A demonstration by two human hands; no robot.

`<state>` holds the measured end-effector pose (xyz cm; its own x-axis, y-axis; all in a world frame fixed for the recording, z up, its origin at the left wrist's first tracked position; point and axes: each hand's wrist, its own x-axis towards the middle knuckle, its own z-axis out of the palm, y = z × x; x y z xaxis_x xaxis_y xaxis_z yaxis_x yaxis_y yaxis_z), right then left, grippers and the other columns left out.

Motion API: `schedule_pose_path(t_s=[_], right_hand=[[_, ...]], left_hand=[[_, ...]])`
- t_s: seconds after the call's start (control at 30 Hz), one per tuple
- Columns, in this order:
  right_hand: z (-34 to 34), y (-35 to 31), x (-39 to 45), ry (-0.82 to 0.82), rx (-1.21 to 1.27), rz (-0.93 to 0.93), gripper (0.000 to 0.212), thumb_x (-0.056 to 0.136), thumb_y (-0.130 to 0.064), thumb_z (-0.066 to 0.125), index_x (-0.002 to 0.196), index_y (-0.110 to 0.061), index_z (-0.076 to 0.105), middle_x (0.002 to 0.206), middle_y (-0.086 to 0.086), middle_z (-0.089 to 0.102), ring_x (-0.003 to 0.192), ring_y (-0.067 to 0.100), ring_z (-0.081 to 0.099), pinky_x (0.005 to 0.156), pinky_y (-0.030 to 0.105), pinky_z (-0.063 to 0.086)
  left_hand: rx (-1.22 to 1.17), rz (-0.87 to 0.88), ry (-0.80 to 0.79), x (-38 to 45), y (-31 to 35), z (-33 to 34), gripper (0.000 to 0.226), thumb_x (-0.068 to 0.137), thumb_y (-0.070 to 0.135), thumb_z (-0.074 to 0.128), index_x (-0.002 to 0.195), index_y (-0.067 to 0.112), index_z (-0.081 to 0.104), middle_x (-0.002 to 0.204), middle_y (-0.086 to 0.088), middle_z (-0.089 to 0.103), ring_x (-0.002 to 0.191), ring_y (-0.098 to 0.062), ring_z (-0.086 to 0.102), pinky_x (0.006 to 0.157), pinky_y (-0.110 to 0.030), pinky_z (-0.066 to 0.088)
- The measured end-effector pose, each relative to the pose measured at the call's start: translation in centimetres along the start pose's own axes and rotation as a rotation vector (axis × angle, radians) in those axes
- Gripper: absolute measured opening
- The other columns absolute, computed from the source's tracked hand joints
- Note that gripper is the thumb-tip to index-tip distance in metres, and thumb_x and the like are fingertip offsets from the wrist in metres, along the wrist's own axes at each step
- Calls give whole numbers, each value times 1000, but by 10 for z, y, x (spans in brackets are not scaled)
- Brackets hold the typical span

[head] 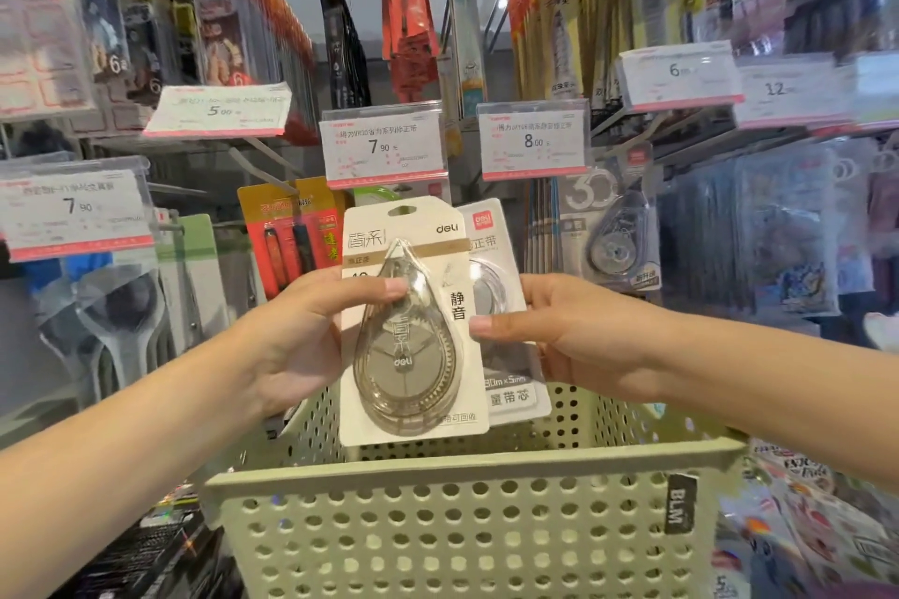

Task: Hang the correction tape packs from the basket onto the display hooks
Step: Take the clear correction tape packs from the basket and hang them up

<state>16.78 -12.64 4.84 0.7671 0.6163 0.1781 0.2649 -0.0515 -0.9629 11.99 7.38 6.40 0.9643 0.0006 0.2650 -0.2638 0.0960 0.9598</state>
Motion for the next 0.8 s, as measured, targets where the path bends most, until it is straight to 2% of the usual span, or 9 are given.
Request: schedule_pose_path(t_s=[0.1,0.23,0.37,0.43,0.5,0.6,0.63,0.7,0.8], right_hand=[[-1,1,-5,-14,36,-9,30,86,-14,61,116,-13,62,114,10,70,106,24,66,94,34,52],[-7,-1,-13,15,37,-3,24,88,-11,59,112,-15,63,103,6,73,80,10,69,68,18,54],[-18,-1,-21,50,-22,16,29,87,-11,61,115,-19,62,109,0,73,98,14,67,76,25,52],[-21,-1,-26,62,-36,23,31,86,-12,62,116,-21,62,111,-2,72,104,16,66,78,27,50],[-22,-3,-31,77,-30,28,31,86,-11,62,115,-21,63,110,-1,72,100,15,67,67,21,50],[-23,-7,-38,96,1,25,28,85,-8,61,112,-15,65,106,2,73,81,10,67,49,15,48],[-23,-7,-39,100,15,27,27,85,-7,61,111,-13,66,106,3,73,81,11,68,52,16,51],[-25,-6,-39,117,49,36,23,85,-6,61,107,-9,67,106,4,74,93,16,69,75,24,56],[-28,-3,-39,168,70,53,17,84,-6,62,98,-10,69,103,2,75,104,19,66,96,33,48]], left_hand=[[15,11,-19,-4,4,3,28,63,9,66,90,9,70,76,3,75,59,-4,68,55,-13,55],[161,30,-50,-6,7,3,38,63,23,68,99,13,72,98,1,76,75,-8,70,67,-25,56],[189,72,24,-5,14,2,42,61,17,68,102,12,69,98,-3,76,82,-15,69,74,-38,55],[173,101,38,-4,17,1,50,61,9,69,110,9,64,98,-6,75,76,-13,70,61,-33,59],[172,103,21,-4,21,1,52,59,3,68,111,7,64,100,-10,74,70,-14,71,52,-26,56],[242,97,-14,-2,23,4,50,57,-1,71,106,7,67,96,-10,75,78,-20,68,57,-27,56],[249,101,-15,-1,24,6,43,58,0,71,100,6,68,87,-6,76,75,-19,68,55,-25,56],[193,96,1,2,26,12,23,69,3,65,91,7,68,71,-1,75,60,-15,69,48,-20,55],[215,95,10,9,27,18,24,70,18,68,92,8,70,78,-3,76,62,-16,70,54,-24,57]])
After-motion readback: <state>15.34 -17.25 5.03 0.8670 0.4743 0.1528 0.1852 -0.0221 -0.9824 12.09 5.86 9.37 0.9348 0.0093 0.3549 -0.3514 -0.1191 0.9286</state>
